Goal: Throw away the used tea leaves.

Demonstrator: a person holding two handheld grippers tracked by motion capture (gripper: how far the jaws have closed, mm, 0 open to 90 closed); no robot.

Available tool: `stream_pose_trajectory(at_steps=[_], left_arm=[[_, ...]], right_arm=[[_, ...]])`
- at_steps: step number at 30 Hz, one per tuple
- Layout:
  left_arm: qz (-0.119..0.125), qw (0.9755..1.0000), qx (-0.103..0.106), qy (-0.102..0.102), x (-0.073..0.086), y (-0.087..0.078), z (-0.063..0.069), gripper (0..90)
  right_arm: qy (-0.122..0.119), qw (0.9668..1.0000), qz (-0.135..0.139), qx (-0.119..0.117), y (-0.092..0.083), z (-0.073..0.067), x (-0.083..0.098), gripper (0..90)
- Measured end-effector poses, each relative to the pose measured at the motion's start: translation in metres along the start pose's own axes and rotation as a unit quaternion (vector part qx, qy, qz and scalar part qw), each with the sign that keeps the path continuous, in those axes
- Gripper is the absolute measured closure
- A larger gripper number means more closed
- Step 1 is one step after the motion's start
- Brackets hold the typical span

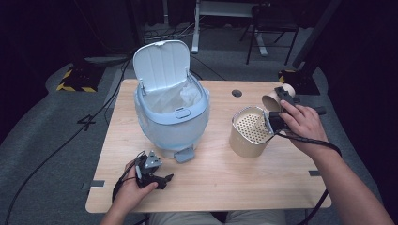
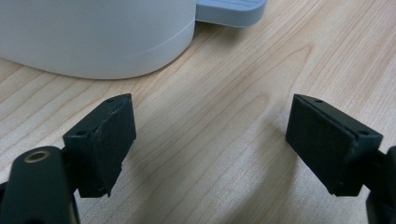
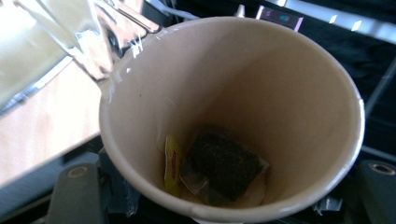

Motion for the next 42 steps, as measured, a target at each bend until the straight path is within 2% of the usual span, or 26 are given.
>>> stream_pose_trajectory(at_steps=[2,3,4,6,7,8,9,10,11,13,15,18,19,20,30,37,38,40,41,42], left_arm=[[0.0,1.0,0.0,0.0,0.0,0.0,0.0,16.6],[0.0,1.0,0.0,0.0,0.0,0.0,0.0,16.6],[0.0,1.0,0.0,0.0,0.0,0.0,0.0,16.6],[0.0,1.0,0.0,0.0,0.0,0.0,0.0,16.6],[0.0,1.0,0.0,0.0,0.0,0.0,0.0,16.6],[0.0,1.0,0.0,0.0,0.0,0.0,0.0,16.6],[0.0,1.0,0.0,0.0,0.0,0.0,0.0,16.6],[0.0,1.0,0.0,0.0,0.0,0.0,0.0,16.6],[0.0,1.0,0.0,0.0,0.0,0.0,0.0,16.5],[0.0,1.0,0.0,0.0,0.0,0.0,0.0,16.6],[0.0,1.0,0.0,0.0,0.0,0.0,0.0,16.6],[0.0,1.0,0.0,0.0,0.0,0.0,0.0,16.6],[0.0,1.0,0.0,0.0,0.0,0.0,0.0,16.6],[0.0,1.0,0.0,0.0,0.0,0.0,0.0,16.6],[0.0,1.0,0.0,0.0,0.0,0.0,0.0,16.6],[0.0,1.0,0.0,-0.001,0.0,0.0,0.0,16.6],[0.0,1.0,0.0,0.0,0.0,0.0,0.0,16.6],[0.0,1.0,0.0,0.0,0.0,0.0,0.0,16.6],[0.0,1.0,0.0,0.0,0.0,0.0,0.0,16.6],[0.0,1.0,0.0,-0.001,0.0,0.0,0.0,16.6]], right_arm=[[-0.028,0.9992,-0.016,0.024,-0.002,0.002,-0.001,28.2],[-0.028,0.9992,-0.016,0.024,-0.002,0.002,-0.001,28.2],[-0.043,0.9981,-0.022,0.037,-0.004,0.002,-0.002,28.2],[-0.097,0.9916,-0.047,0.073,-0.007,0.004,-0.005,28.2],[-0.097,0.9916,-0.047,0.073,-0.007,0.004,-0.005,28.2],[-0.129,0.9858,-0.058,0.09,-0.009,0.005,-0.008,28.2],[-0.129,0.9858,-0.058,0.09,-0.009,0.005,-0.008,28.2],[-0.156,0.9796,-0.069,0.106,-0.011,0.004,-0.01,28.3],[-0.156,0.9796,-0.069,0.106,-0.011,0.004,-0.01,28.3],[-0.192,0.9689,-0.083,0.132,-0.014,0.005,-0.013,28.3],[-0.197,0.9672,-0.081,0.138,-0.014,0.005,-0.015,28.3],[-0.208,0.9627,-0.087,0.15,-0.016,0.006,-0.017,28.3],[-0.208,0.9627,-0.087,0.15,-0.016,0.006,-0.017,28.3],[-0.218,0.9598,-0.085,0.154,-0.016,0.007,-0.018,28.3],[-0.222,0.9584,-0.085,0.157,-0.018,0.008,-0.02,28.2],[-0.214,0.9606,-0.082,0.157,-0.018,0.008,-0.02,28.2],[-0.206,0.963,-0.08,0.154,-0.018,0.008,-0.019,28.1],[-0.201,0.9641,-0.08,0.154,-0.018,0.008,-0.018,28.1],[-0.189,0.9677,-0.075,0.149,-0.018,0.009,-0.017,28.0],[-0.143,0.9796,-0.056,0.13,-0.017,0.011,-0.014,27.9]])
Point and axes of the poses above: each handheld gripper's, and its own axes: y roughly forward along the jaws, x roughly out of its underside, z roughly to its right, the point moved 7 cm from there along y, roughly forward along the jaws, and after that the axes turned 7 degrees about -x, right-handed, at the moved point
